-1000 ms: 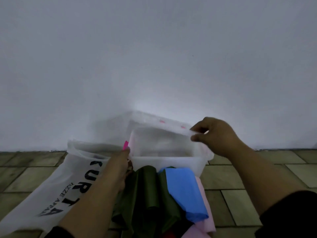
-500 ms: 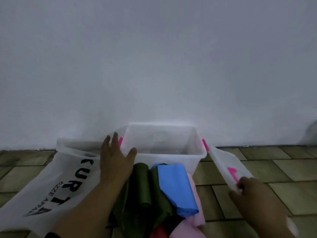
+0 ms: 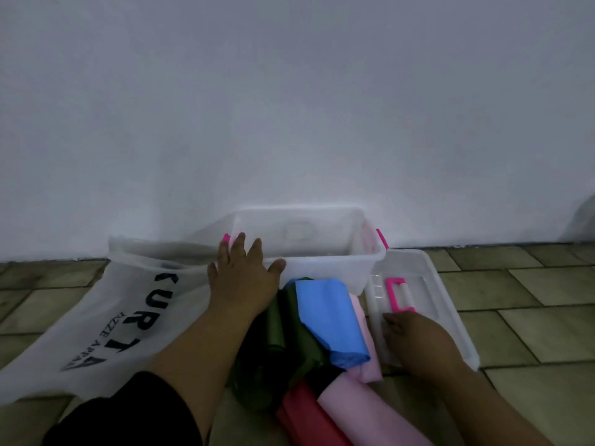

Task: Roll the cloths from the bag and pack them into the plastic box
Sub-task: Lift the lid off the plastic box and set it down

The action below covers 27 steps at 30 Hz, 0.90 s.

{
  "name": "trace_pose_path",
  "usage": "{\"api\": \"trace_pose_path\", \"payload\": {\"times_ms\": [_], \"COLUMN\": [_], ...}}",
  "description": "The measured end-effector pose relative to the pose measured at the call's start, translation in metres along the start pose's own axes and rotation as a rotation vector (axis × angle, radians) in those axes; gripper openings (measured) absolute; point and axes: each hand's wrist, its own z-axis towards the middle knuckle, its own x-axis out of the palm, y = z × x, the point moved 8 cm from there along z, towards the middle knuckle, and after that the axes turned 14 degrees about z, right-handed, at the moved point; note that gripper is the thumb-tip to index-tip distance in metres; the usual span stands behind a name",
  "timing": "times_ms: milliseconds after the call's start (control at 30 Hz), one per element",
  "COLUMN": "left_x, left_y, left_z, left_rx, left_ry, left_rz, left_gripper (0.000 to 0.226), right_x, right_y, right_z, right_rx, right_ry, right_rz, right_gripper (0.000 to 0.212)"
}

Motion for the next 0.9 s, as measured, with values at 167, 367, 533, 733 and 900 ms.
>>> {"api": "trace_pose_path", "payload": {"times_ms": [167, 367, 533, 733, 900], "left_x": [-0.021, -0.043, 0.046, 0.058, 0.062], "left_y": [-0.002, 0.035, 0.066, 0.069, 0.071], "left_z": [-0.019, -0.136, -0.246, -0.255, -0.257], "left_rx": [0.036, 0.117, 0.029, 0.042, 0.058], "left_ry": [0.061, -0.148, 0.222, 0.207, 0.176], "left_rz": [-0.072, -0.139, 0.186, 0.210, 0.192], "left_gripper": [0.076, 0.073, 0.077, 0.072, 0.074], "right_x": [-0.008, -0.021, 0.026, 0.033, 0.026], "right_y": [0.005, 0.009, 0.010, 0.006, 0.005], "right_z": [-0.018, -0.116, -0.179, -0.171, -0.176], "right_rx": [0.051, -0.156, -0.308, -0.177, -0.167], "right_ry": [0.061, -0.267, -0.248, -0.199, -0.245], "right_rz": [0.207, 0.518, 0.415, 0.256, 0.441], "right_gripper": [0.042, 0.040, 0.071, 0.069, 0.057]}}
